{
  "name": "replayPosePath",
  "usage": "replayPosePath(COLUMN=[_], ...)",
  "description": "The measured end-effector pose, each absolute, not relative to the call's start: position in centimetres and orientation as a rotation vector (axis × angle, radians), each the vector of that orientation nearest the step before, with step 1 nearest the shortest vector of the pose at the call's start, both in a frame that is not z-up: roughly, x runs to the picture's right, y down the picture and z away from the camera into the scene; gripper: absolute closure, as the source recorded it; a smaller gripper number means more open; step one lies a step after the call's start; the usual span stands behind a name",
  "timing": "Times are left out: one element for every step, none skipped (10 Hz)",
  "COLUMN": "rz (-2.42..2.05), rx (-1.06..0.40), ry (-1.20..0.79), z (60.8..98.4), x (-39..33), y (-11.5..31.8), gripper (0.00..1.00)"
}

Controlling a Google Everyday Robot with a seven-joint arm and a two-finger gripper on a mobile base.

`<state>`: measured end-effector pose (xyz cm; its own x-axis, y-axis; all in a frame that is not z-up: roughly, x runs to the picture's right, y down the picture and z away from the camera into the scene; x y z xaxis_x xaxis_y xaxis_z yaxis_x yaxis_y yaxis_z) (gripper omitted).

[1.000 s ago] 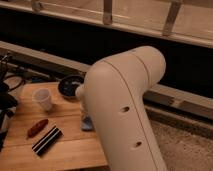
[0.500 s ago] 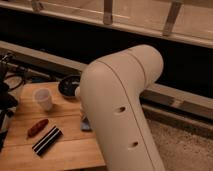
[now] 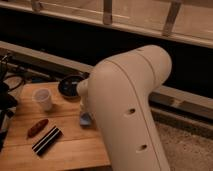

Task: Wipe the white sponge on the table

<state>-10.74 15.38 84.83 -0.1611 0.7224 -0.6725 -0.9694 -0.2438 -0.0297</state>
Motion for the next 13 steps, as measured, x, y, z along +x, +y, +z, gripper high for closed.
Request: replayPosePath(rz=[1.71, 1.714, 1.712, 1.706, 1.702, 1.702, 1.695, 1.691, 1.688, 1.686, 1.68, 1.679, 1.678], rx=[-0.705, -0.725, -0.724, -0.721, -0.716, -0.712, -0.719, -0.723, -0.723, -0.722, -0.722, -0.722, -0.723], ry=[0.452, 0.423, 0.442, 0.453, 0.461, 0.459, 0.453, 0.452, 0.454, 0.462, 0.467, 0.47, 0.474], z=[84.9, 85.2, 85.4, 85.3, 84.6, 84.1, 83.4, 83.2, 83.1, 83.0, 82.5, 82.2, 81.9], x=[-11.0, -11.2, -11.0, -10.9, -10.6, -10.8, -11.7, -12.2, -12.2, -11.9, -11.9, -12.0, -11.9], y=[14.5, 13.6, 13.6, 14.0, 14.7, 15.2, 15.8, 16.1, 16.2, 16.3, 16.8, 17.3, 17.6], gripper=[0.91, 0.91, 0.91, 0.91, 0.91, 0.91, 0.87, 0.81, 0.8, 0.83, 0.92, 0.95, 0.95])
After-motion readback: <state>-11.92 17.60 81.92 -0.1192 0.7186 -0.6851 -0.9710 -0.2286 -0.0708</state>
